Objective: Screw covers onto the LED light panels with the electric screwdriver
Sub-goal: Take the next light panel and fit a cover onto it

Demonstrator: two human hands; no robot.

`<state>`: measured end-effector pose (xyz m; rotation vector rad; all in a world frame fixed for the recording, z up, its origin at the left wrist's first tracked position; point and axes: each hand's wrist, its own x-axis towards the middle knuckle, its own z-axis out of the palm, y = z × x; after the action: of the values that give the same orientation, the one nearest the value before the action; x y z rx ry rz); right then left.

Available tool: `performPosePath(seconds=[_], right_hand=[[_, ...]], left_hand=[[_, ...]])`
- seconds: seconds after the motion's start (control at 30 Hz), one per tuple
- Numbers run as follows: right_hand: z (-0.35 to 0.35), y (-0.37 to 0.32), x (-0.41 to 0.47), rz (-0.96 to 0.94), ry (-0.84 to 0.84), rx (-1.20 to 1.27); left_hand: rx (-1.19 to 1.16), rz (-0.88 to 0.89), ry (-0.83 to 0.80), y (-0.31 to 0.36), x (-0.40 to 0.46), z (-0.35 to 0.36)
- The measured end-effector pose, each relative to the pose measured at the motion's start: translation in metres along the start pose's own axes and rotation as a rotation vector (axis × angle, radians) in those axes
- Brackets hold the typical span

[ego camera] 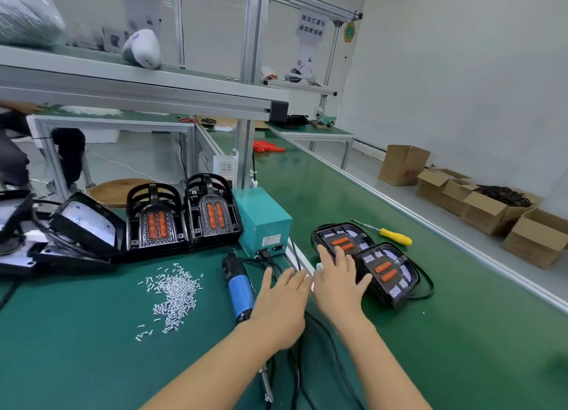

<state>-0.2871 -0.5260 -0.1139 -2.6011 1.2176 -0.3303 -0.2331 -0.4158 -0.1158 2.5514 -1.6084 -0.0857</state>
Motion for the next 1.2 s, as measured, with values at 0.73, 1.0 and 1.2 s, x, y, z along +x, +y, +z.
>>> performPosePath(seconds=[0.73,1.0,1.2], right_hand=[[0.058,-0.21,-0.089,-0.534,-0.278,0.078],[0.089,-0.249,-0.119,-0.636,-0.36,0.011],[0.101,-0.264,-0.135,-0.698,-0.413,-0.022]], left_hand=[[0.007,-0.557,0.197,-0.173,-0.155,-0.03],[0.041,-0.625,0.316,-0.224,-0.2,-0.032],[0.086,-0.662,0.844,-0.289,-0.228,-0.085]])
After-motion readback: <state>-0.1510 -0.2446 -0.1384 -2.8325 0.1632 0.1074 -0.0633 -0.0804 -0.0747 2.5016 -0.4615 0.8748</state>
